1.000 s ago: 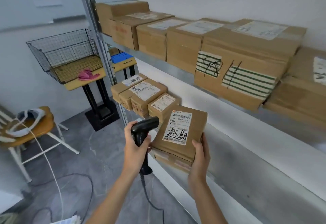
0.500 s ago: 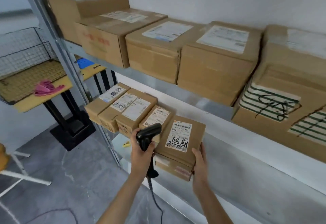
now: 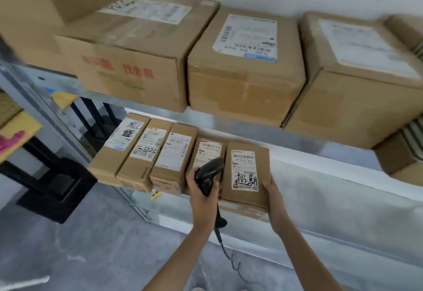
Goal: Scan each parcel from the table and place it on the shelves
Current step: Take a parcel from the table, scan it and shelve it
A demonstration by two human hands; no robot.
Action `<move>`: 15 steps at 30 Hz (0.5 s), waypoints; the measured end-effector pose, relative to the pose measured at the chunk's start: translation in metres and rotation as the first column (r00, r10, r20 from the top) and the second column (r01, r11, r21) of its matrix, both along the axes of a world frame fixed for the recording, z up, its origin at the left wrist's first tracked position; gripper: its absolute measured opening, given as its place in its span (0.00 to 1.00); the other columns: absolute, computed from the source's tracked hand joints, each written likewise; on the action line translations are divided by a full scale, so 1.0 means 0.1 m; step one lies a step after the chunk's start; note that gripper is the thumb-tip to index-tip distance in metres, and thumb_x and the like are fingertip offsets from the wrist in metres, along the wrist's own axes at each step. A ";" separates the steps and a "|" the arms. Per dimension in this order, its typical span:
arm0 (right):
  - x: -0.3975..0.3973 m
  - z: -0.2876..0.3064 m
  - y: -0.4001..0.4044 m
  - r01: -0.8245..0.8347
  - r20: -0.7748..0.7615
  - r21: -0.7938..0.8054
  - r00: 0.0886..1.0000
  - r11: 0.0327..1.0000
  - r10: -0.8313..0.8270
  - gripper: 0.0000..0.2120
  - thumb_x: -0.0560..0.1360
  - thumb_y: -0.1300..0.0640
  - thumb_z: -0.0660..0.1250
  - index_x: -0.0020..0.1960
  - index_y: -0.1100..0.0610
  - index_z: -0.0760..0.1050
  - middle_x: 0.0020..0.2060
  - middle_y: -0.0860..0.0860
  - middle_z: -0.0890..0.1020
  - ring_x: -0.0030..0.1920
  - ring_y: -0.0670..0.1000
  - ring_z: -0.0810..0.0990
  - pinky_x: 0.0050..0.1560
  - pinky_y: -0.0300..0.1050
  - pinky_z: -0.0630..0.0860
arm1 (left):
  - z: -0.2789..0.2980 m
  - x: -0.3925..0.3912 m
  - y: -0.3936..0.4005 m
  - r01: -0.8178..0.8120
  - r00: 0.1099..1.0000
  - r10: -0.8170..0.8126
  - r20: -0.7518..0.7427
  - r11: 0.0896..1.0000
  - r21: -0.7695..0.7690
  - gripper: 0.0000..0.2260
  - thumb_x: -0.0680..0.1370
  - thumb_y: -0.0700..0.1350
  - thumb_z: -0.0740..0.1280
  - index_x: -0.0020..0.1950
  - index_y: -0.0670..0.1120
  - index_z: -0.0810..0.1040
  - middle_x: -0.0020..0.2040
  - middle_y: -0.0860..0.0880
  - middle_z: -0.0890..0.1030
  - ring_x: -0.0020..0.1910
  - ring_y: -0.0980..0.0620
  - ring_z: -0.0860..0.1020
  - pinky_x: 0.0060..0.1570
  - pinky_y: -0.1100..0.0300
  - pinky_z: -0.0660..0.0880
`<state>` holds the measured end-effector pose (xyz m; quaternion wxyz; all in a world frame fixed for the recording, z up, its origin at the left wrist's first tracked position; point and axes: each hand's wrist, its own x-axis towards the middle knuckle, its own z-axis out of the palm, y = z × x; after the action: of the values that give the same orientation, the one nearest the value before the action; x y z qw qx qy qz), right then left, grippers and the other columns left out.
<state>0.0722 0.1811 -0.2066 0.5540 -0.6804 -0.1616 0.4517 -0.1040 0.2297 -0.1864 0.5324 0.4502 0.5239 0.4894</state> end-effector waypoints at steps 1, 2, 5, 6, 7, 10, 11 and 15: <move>0.01 -0.01 0.02 0.002 0.035 -0.016 0.999 1.000 -0.001 0.19 0.84 0.54 0.57 0.75 0.44 0.69 0.61 0.51 0.83 0.59 0.55 0.83 0.62 0.56 0.79 | 0.01 0.01 0.01 0.025 1.000 -0.025 0.011 1.000 -0.004 0.24 0.80 0.38 0.69 0.64 0.63 0.66 0.53 0.48 0.82 0.43 0.47 0.83 0.41 0.52 0.82; 0.01 -0.02 0.04 0.004 0.077 -0.030 0.997 1.000 -0.001 0.20 0.85 0.55 0.57 0.76 0.47 0.68 0.63 0.52 0.82 0.59 0.54 0.82 0.63 0.53 0.77 | 0.03 0.02 0.02 0.040 0.999 -0.040 0.015 0.999 -0.004 0.25 0.81 0.38 0.69 0.65 0.64 0.65 0.56 0.42 0.81 0.47 0.40 0.83 0.47 0.43 0.81; -0.02 -0.04 0.12 0.041 0.216 -0.096 0.976 0.995 -0.020 0.18 0.86 0.55 0.55 0.75 0.49 0.66 0.64 0.54 0.79 0.59 0.53 0.78 0.62 0.50 0.73 | 0.07 0.05 0.03 0.043 0.999 -0.043 0.023 0.999 0.020 0.28 0.81 0.37 0.68 0.65 0.69 0.65 0.59 0.37 0.79 0.52 0.31 0.80 0.52 0.33 0.78; -0.04 -0.04 0.15 0.066 0.260 -0.123 0.965 0.990 -0.032 0.19 0.86 0.54 0.54 0.76 0.49 0.66 0.64 0.53 0.79 0.59 0.53 0.76 0.61 0.48 0.71 | 0.09 0.05 0.03 0.052 0.998 -0.052 0.021 0.998 0.032 0.29 0.81 0.37 0.68 0.64 0.71 0.65 0.59 0.38 0.79 0.51 0.32 0.80 0.51 0.33 0.78; -0.05 -0.04 0.15 0.091 0.293 -0.142 0.955 0.986 -0.046 0.19 0.86 0.54 0.54 0.76 0.49 0.66 0.64 0.53 0.79 0.59 0.53 0.75 0.59 0.47 0.69 | 0.10 0.06 0.03 0.067 0.998 -0.068 0.011 0.997 0.045 0.30 0.81 0.37 0.68 0.63 0.73 0.65 0.58 0.39 0.80 0.50 0.33 0.80 0.50 0.34 0.79; -0.10 -0.03 0.18 0.120 0.343 -0.158 0.937 0.980 -0.059 0.19 0.86 0.53 0.53 0.76 0.51 0.66 0.63 0.54 0.79 0.58 0.53 0.75 0.57 0.46 0.68 | 0.11 0.06 0.02 0.091 0.996 -0.087 -0.036 0.988 0.121 0.30 0.81 0.39 0.68 0.63 0.75 0.64 0.62 0.46 0.79 0.53 0.40 0.81 0.51 0.41 0.81; -0.11 -0.02 0.19 0.121 0.348 -0.162 0.936 0.979 -0.057 0.19 0.86 0.53 0.53 0.76 0.51 0.66 0.64 0.55 0.79 0.58 0.54 0.75 0.58 0.47 0.69 | 0.12 0.05 0.01 0.100 0.995 -0.094 -0.042 0.984 0.148 0.30 0.81 0.40 0.68 0.64 0.75 0.63 0.64 0.48 0.78 0.55 0.43 0.81 0.52 0.46 0.81; -0.09 0.09 0.10 0.064 0.342 -0.200 0.940 0.978 0.008 0.21 0.86 0.50 0.52 0.78 0.53 0.62 0.69 0.56 0.76 0.66 0.58 0.74 0.69 0.54 0.69 | 0.19 0.06 -0.03 0.177 0.984 -0.161 -0.080 0.952 0.251 0.26 0.82 0.42 0.68 0.69 0.69 0.64 0.66 0.53 0.75 0.59 0.47 0.80 0.55 0.53 0.80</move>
<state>0.0628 0.1909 -0.1980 0.4498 -0.8047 -0.1971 0.3335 -0.0979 0.2265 -0.1677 0.4939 0.5727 0.4311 0.4922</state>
